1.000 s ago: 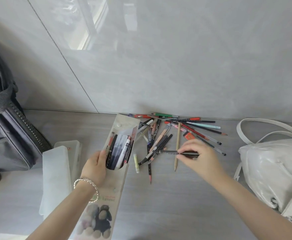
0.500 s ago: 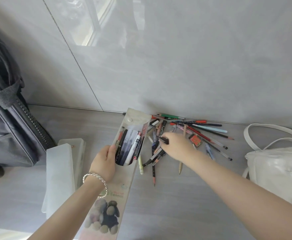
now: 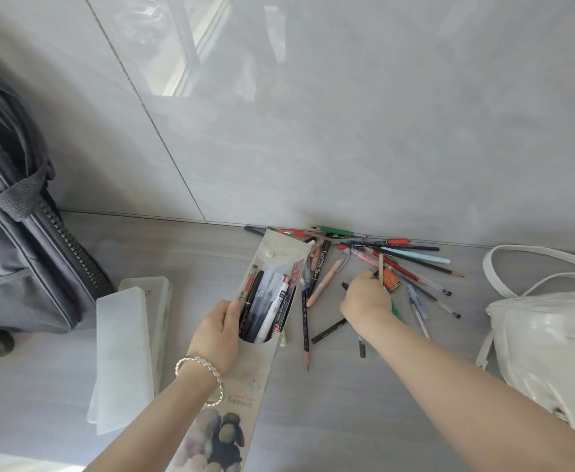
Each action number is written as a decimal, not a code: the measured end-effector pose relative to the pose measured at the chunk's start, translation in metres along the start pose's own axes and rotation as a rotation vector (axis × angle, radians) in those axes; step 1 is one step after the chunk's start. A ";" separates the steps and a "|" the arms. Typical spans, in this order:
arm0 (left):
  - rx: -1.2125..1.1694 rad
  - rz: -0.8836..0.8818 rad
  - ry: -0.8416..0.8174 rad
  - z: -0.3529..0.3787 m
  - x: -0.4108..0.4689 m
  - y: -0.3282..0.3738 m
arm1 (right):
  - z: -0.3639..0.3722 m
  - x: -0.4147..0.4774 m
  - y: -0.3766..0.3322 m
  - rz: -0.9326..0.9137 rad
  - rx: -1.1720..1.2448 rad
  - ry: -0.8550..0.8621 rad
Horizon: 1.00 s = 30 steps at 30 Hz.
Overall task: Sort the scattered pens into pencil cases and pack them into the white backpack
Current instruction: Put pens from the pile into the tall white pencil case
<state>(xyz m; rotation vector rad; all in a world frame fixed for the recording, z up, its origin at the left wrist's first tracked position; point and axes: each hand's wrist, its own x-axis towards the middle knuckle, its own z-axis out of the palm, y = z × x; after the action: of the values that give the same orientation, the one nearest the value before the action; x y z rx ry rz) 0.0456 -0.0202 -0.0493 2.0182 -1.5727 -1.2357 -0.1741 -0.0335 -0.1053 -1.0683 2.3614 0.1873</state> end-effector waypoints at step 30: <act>-0.032 0.165 -0.075 0.032 -0.032 0.042 | -0.044 -0.106 -0.006 -0.717 1.247 0.091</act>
<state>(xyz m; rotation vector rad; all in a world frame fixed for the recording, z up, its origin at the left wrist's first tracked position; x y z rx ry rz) -0.0072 0.0015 -0.0253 1.8010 -1.7047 -1.2771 -0.1310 0.0173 -0.0121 -1.0919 1.4542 -1.3878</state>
